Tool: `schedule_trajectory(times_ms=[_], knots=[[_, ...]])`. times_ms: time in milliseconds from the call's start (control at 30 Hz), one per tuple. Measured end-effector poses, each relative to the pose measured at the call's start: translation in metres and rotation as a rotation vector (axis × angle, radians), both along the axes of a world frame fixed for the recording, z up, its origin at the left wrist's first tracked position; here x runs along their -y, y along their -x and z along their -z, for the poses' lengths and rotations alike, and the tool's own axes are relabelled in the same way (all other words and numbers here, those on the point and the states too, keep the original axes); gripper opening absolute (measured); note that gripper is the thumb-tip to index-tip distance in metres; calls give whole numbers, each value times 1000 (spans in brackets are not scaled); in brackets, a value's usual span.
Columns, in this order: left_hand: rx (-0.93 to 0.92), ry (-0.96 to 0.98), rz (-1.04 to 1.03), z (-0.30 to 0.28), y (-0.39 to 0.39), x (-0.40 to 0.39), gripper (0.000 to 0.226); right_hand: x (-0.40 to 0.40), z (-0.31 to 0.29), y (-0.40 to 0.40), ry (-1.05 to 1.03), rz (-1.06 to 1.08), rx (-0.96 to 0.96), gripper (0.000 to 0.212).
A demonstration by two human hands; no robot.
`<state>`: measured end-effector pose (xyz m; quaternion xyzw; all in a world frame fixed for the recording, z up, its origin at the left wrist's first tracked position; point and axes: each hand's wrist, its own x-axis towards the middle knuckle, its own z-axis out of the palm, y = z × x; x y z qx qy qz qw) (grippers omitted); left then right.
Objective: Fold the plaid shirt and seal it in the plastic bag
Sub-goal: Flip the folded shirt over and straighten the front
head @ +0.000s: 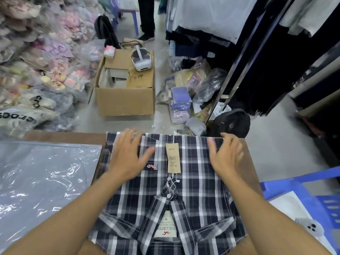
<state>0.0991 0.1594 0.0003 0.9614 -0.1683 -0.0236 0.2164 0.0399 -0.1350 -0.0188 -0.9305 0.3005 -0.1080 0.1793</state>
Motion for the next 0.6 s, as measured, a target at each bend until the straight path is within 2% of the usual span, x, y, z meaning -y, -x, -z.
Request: schedule_trajectory(times_ms=[133,267,400,533,600], knots=[[-60,-228,272,27,32,25,91,-20,18,3,72,-292,-246,75],[-93,-356,300,43,30,27,95,-14,26,4,68,-356,-360,80],[-178,-236,327,32,29,25,104,-9,13,25,16,-216,-236,75],[-205,-258,585,10,33,22,118,-5,-8,63,-69,-20,-209,80],[-247,-294,666,5,36,25,125,-3,-17,78,-202,54,-238,90]])
